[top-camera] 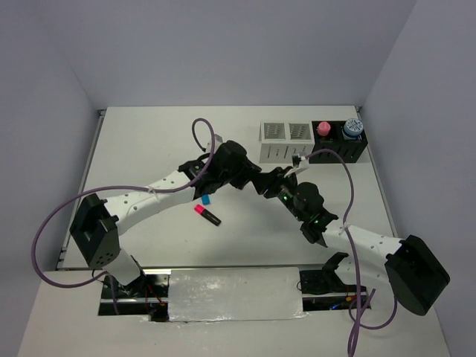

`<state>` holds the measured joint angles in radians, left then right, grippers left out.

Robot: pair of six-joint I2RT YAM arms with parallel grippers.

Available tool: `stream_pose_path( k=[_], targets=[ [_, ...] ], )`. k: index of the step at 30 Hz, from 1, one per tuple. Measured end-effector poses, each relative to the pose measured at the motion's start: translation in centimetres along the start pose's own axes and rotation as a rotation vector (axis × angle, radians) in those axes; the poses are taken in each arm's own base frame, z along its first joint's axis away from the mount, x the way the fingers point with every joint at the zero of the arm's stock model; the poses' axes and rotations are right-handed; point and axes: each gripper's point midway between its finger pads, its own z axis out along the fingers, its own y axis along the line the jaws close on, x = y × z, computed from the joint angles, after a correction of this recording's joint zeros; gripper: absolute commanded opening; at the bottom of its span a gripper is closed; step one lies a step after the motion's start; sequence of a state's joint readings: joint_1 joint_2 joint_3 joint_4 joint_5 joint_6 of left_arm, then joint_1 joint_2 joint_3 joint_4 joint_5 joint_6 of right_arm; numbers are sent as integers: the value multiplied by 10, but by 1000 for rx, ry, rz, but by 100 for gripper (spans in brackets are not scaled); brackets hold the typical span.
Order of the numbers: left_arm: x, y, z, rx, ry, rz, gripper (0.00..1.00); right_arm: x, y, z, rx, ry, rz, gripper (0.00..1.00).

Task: Sort the stationery into containers
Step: Place the stationery in the storage box.

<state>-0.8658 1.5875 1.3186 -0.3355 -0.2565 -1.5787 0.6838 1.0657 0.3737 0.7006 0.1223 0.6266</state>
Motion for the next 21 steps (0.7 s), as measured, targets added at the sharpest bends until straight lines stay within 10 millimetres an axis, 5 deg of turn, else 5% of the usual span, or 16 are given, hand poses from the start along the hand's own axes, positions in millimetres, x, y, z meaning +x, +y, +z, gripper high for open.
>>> stream_pose_path(
  k=[1, 2, 8, 15, 18, 21],
  targets=[
    [-1, 0, 0, -1, -3, 1, 9, 1, 1, 1, -8, 2, -8, 0],
    [-1, 0, 0, 0, -5, 2, 33, 1, 2, 1, -14, 3, -17, 0],
    [-1, -3, -8, 16, -3, 35, 99, 3, 6, -1, -48, 31, -88, 0],
    [-15, -13, -24, 24, -36, 55, 99, 10, -3, -6, 3, 117, -159, 0],
    [-40, -19, -35, 4, -97, 67, 99, 4, -14, -12, 81, 164, -194, 0],
    [-77, -23, -55, -20, -181, 82, 99, -28, -20, -12, 176, 191, -240, 0]
  ],
)
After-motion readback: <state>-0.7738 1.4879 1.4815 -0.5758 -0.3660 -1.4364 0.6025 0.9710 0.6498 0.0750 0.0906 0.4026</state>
